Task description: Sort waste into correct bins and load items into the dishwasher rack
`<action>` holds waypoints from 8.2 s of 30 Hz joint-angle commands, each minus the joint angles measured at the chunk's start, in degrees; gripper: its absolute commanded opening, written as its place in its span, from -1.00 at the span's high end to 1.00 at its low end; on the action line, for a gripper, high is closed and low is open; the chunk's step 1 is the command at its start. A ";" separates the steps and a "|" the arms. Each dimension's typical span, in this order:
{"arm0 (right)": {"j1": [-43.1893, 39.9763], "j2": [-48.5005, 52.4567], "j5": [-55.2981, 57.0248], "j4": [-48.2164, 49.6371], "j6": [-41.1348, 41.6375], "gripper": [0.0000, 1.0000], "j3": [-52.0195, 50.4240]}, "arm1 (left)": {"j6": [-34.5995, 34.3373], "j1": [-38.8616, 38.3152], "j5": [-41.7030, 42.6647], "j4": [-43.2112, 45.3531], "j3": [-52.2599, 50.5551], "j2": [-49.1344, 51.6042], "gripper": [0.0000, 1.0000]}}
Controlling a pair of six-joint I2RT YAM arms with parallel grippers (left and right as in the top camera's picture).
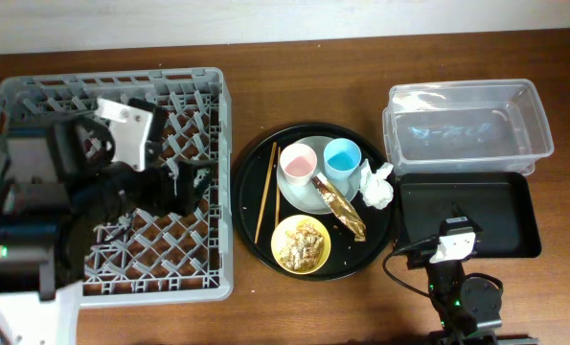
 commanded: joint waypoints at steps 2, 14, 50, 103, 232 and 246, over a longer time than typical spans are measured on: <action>-0.22 -0.31 0.17 -0.37 0.24 -0.97 -0.31 | -0.13 0.17 4.35 -5.55 1.09 5.55 -0.99; -0.22 -0.31 0.17 -0.37 0.24 -0.97 -0.31 | -0.13 0.13 3.65 -11.34 0.37 8.02 -0.97; -0.22 -0.26 0.15 -0.37 0.24 -0.97 -0.31 | -21.00 -29.94 -27.65 16.41 -16.11 26.75 0.40; -0.22 -0.26 0.17 -0.37 0.24 -0.97 -0.31 | -22.10 -30.01 -37.94 38.05 -26.73 39.21 0.42; -0.22 -0.26 0.17 -0.37 0.24 -0.97 -0.31 | -34.93 -34.75 -36.89 32.09 -22.97 44.15 0.38; -0.22 -0.26 0.17 -0.37 0.24 -0.97 -0.31 | -34.91 -34.73 -34.03 30.69 -22.62 31.63 0.99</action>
